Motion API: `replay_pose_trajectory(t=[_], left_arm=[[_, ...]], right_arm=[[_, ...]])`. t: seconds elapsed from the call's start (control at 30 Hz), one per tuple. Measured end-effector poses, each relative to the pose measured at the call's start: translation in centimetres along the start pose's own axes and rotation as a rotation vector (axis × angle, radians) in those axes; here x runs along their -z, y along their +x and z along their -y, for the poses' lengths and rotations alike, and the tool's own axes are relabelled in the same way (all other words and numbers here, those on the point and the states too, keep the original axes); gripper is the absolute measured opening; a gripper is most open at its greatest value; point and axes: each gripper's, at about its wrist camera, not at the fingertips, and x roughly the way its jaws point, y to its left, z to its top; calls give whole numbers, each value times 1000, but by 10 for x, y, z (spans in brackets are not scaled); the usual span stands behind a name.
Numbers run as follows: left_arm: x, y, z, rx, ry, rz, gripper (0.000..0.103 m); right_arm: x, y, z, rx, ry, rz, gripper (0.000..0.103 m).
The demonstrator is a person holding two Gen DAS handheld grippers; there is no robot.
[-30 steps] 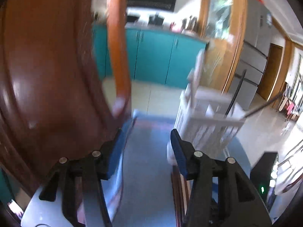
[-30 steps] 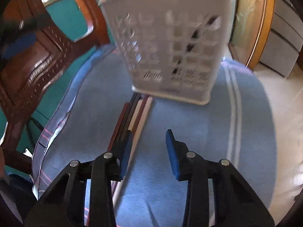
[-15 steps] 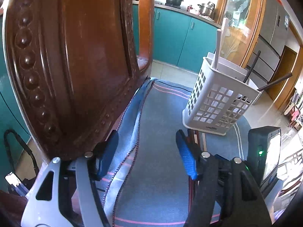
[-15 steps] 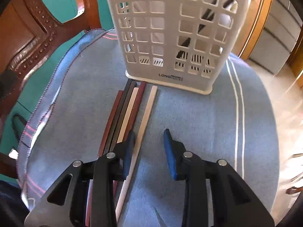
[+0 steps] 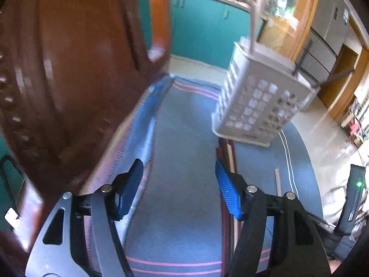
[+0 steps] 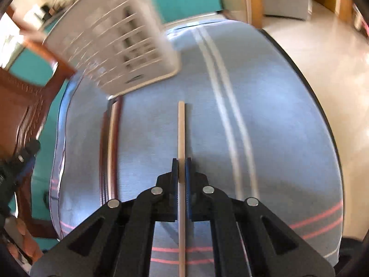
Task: Organize utensils
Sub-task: 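Grasp a light wooden chopstick with the right tool while the left tool reaches the row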
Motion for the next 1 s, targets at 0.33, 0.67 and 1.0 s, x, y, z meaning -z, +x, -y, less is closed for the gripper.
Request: replay_pose_trajectory(t=[0.33, 0.67, 1.0], left_arm=[[19, 48, 22, 89, 24, -195, 66], [33, 65, 50, 28, 141, -195, 58], [35, 64, 62, 47, 157, -181, 27]], right_arm=[[2, -30, 0, 27, -60, 137, 8], [-4, -20, 5, 19, -71, 105, 16], [-2, -17, 3, 47, -94, 97, 17]])
